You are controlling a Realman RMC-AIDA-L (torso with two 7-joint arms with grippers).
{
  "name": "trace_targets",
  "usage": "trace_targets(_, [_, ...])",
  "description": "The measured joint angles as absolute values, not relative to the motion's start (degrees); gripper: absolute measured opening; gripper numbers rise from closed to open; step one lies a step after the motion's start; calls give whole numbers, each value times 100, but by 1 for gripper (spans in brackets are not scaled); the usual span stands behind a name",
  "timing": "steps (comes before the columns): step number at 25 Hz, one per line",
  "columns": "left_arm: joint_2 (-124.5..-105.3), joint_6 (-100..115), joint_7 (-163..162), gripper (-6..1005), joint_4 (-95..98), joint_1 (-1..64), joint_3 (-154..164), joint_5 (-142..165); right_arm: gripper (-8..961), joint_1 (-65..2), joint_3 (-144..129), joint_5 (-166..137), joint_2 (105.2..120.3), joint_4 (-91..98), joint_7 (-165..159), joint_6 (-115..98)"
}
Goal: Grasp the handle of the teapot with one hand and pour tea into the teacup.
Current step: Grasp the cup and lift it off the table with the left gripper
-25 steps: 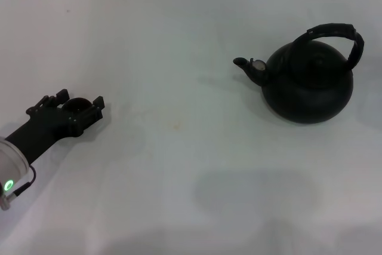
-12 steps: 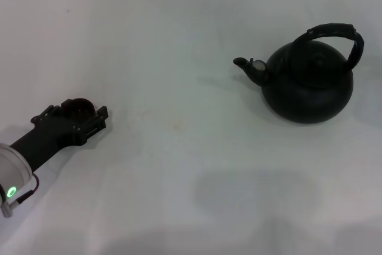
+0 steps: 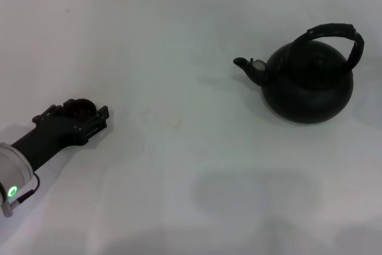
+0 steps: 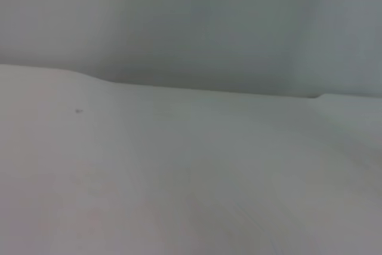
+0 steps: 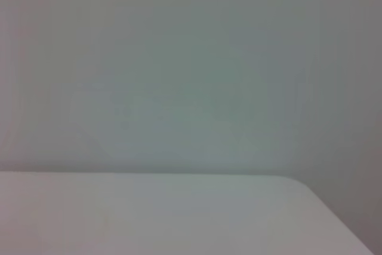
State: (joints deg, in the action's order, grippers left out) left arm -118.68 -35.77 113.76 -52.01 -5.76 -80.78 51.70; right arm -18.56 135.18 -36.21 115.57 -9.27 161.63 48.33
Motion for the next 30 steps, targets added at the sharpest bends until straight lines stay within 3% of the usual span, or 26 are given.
trace_targets(12, [-11865, -3587, 10948, 708, -5251, -530, -8134, 5662, 717, -1862, 13513, -3621, 11557, -928, 16163, 4992])
trace_targets(30, [-11854, -3739, 11003, 709, -5843, -584, -8172, 6180, 707, -1821, 13518, -3621, 11557, -905, 16163, 4993])
